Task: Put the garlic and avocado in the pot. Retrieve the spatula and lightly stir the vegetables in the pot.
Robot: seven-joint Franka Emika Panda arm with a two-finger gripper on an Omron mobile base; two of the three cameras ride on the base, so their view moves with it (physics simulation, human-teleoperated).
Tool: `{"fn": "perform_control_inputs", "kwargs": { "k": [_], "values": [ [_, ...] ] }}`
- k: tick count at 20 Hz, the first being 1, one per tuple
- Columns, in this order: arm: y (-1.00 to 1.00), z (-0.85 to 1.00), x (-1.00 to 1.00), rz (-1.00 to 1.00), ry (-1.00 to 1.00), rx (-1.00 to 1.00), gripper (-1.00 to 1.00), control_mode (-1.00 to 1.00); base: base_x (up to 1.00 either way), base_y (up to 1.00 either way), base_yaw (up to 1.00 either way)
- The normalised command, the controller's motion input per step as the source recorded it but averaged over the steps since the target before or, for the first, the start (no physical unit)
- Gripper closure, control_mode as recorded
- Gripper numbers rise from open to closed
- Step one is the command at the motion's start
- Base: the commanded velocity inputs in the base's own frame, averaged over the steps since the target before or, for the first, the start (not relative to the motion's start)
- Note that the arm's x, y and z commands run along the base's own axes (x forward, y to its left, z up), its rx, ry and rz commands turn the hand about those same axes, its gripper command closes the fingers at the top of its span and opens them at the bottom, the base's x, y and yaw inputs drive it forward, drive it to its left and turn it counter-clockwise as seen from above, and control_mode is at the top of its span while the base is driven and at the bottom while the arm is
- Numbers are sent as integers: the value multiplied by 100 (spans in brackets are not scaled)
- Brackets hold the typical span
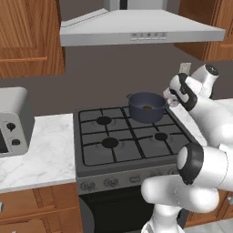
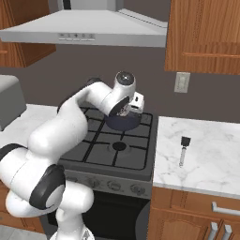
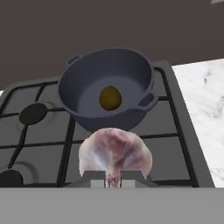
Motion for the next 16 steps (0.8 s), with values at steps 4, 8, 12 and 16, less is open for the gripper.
{"fn": "perform_control_inputs", "kwargs": {
  "k": [4,8,12,16],
  "values": [
    [27,0,48,-3,3,-9,100,-100,0,0,0],
    [0,0,40,0,0,-7,100,-100,0,0,0],
    [0,-8,47,0,2,-1,100,-100,0,0,0],
    [3,-13,9,0,4,0,100,-100,0,0,0]
  ]
}}
